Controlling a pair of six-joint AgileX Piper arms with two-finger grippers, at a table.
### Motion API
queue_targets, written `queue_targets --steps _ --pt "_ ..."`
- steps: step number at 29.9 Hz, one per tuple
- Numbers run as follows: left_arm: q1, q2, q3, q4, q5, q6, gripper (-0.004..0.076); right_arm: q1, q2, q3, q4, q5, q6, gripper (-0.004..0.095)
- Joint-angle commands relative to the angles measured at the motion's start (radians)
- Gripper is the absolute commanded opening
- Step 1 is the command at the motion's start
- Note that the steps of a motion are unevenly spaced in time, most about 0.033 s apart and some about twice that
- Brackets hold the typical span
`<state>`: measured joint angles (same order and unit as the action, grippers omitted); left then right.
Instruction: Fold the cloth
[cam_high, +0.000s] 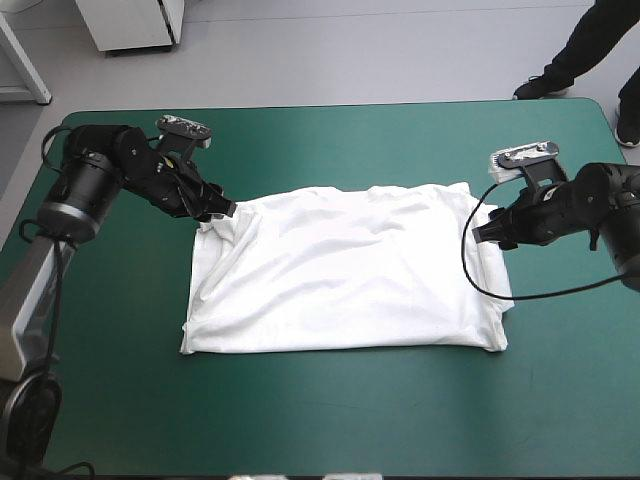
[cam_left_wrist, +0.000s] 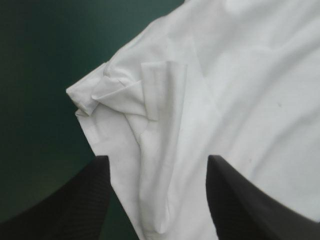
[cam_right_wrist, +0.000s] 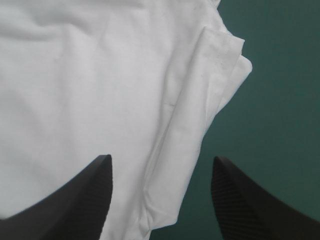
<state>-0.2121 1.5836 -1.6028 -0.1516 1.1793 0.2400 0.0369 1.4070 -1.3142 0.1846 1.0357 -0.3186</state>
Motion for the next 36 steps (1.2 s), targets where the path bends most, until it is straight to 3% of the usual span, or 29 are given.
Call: queue_targets --steps 1,8,30,33,36 --pt "-0.002 -0.109 -0.034 -0.028 -0.040 -0.012 0.0424 0.000 0.049 -0.074 -0.025 -0.055 -0.005 0.0580" --pt "-0.002 -0.163 -0.034 -0.053 -0.035 -0.017 0.0423 -0.009 0.249 -0.210 -0.130 -0.058 0.047 0.0579" --pt "-0.002 -0.174 -0.034 -0.061 -0.026 -0.017 0.0423 -0.055 0.503 -0.255 -0.064 -0.060 0.036 0.0579" --pt "-0.002 -0.174 -0.034 -0.062 -0.021 -0.017 0.0423 -0.055 0.527 -0.255 -0.055 -0.058 0.036 0.0552" --pt "-0.002 -0.176 -0.034 -0.062 -0.012 -0.017 0.0423 -0.055 0.538 -0.255 -0.034 -0.058 0.036 0.0443"
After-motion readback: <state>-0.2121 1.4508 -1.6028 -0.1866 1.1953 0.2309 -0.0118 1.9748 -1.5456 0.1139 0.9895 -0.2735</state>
